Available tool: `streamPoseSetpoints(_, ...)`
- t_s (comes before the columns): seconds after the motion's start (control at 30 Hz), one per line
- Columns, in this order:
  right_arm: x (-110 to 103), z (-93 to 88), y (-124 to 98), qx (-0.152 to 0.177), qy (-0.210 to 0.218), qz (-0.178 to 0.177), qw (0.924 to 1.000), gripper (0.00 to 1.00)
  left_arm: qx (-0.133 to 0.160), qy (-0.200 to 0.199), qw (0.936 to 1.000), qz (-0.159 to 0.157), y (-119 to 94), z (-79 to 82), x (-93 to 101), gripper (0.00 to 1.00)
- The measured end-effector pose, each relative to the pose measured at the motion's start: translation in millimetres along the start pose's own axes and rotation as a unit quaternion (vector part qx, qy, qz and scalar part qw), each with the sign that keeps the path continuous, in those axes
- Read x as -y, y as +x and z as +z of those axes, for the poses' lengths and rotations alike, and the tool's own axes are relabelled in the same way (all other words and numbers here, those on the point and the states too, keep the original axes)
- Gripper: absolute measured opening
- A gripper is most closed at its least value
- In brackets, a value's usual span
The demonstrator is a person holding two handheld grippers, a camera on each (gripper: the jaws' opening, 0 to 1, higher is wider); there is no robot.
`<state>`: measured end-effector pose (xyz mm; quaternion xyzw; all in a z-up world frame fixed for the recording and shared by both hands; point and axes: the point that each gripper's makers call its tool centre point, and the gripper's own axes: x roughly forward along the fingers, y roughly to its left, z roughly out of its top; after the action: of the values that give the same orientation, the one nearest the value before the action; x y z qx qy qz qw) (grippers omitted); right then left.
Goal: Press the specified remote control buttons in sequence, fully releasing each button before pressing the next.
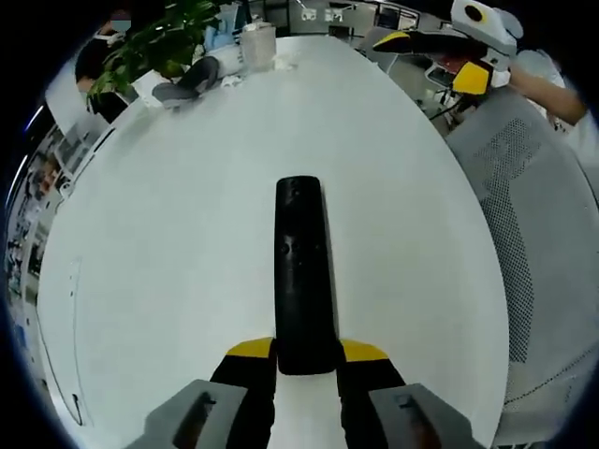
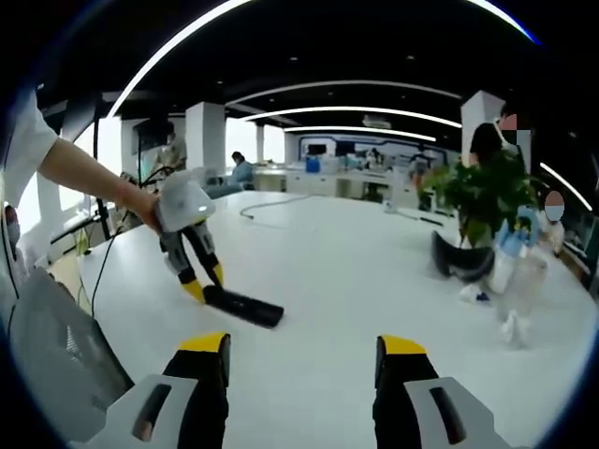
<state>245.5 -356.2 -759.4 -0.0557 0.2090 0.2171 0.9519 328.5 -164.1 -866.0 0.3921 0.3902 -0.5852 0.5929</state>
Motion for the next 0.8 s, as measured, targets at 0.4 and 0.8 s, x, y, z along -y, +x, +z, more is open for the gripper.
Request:
streamPoseSetpoints(0.4, -1, -1.0, 0, -0.003, 0.001, 0.005, 1.0000, 0.60, 0.003, -0.006, 1.0000, 0.001, 0, -0.3, 9.0, 0.24)
streamPoseSetpoints(0.8, -5, -3.2, 1, -0.009, 0.002, 0.014, 0.9999, 0.57, 0.012, -0.002, 0.9999, -0.001, -2, -1.8, 23.1, 0.24)
